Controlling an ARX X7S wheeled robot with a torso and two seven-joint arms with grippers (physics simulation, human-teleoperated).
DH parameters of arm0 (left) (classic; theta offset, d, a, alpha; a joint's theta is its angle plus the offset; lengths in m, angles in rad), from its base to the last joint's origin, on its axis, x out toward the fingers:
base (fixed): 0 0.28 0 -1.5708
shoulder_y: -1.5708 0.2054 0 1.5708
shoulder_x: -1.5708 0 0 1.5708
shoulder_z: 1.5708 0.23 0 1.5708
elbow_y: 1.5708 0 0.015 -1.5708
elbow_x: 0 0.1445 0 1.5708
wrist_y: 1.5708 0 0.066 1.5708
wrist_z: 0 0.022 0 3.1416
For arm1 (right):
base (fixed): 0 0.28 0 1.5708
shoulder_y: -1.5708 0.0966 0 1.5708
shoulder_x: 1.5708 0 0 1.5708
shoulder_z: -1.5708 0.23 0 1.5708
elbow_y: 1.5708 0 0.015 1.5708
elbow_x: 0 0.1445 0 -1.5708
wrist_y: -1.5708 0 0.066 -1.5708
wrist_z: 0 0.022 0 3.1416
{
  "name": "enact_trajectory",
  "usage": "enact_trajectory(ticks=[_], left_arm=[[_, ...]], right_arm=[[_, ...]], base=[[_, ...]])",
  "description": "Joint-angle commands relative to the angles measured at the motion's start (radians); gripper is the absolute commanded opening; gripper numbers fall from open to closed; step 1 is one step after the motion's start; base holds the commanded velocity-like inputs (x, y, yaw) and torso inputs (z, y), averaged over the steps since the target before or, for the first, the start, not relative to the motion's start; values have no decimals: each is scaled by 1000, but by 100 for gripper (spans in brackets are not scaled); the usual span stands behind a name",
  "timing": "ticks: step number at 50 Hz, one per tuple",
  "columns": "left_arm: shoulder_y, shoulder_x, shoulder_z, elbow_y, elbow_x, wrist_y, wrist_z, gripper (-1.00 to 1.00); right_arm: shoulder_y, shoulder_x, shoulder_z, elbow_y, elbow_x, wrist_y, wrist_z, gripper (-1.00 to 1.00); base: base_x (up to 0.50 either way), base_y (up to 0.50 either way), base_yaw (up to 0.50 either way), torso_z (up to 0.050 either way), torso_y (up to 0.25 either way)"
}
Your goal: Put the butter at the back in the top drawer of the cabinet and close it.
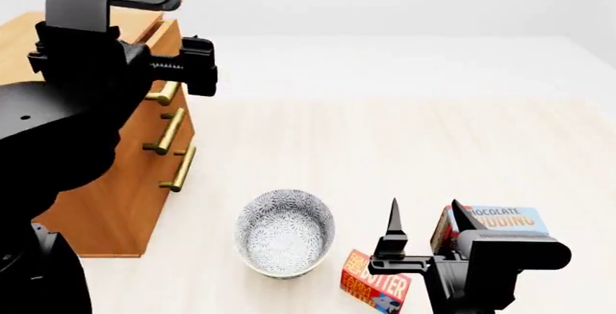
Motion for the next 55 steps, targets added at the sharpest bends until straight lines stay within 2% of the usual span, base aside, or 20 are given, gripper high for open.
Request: enact_trajectory(ticks=[1, 27, 55], left_arm=[[-178, -30, 138, -244, -2, -21, -33, 100], [-430, -23, 376, -681, 36, 24, 99, 100], [-508, 8, 502, -927, 77, 73, 147, 100]], right_arm=[[-1, 8, 0, -7, 11, 3, 6, 100], [10, 28, -8, -19, 29, 17, 24, 100], [9, 39, -17, -23, 39, 12, 36, 100]], base=[[0, 0, 0, 0, 0], [0, 0, 0, 0, 0], [0, 0, 0, 0, 0]])
